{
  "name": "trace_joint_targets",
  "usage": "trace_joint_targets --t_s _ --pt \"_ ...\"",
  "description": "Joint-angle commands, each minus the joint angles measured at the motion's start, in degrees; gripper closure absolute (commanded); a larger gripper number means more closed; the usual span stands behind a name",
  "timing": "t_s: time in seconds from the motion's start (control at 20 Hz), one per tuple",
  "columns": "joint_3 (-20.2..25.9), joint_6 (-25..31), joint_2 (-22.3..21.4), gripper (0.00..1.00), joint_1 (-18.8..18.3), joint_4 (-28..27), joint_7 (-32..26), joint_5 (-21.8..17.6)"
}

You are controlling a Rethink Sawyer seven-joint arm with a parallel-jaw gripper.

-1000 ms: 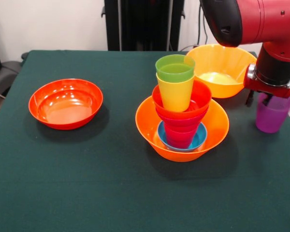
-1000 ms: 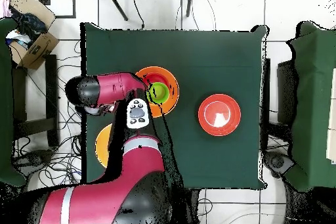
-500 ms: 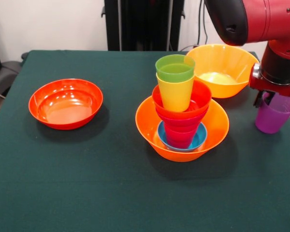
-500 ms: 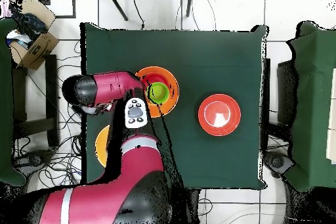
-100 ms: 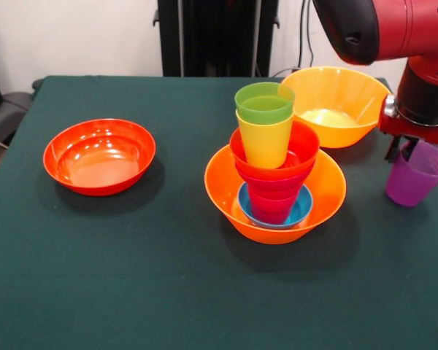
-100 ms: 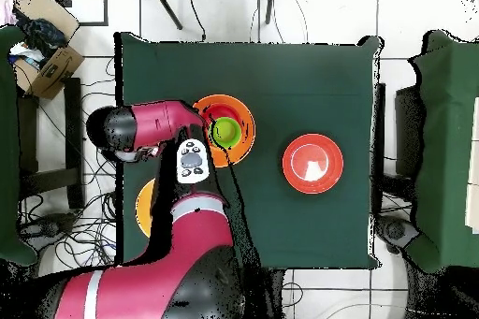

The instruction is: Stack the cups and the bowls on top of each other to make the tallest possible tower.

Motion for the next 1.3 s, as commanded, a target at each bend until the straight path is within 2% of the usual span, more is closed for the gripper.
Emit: trace_joint_targets --t_s 0.05,0.4,0.55,0.85,1.1,1.2,1.3 --pt "1.9 -2.7 -1.8 1.00 0.3 1.9 -2.0 -3.6" --pt "-0.4 -4.6 -6.8 1.00 0.9 3.0 2.8 -2.4" --pt "1.4 -3.9 -9.4 1.00 -0.5 4.6 2.6 0.2" --pt "1.9 2.1 -14.9 1.00 -1.4 4.5 2.9 3.4" --pt "-0.5 7.9 -19.1 1.00 -1.3 3.1 2.1 3.1" --pt "-0.4 10.2 -20.6 1.00 -2.5 2.9 0.6 3.2" --pt "0.2 14.2 -21.1 1.00 -4.0 0.4 -1.3 3.0"
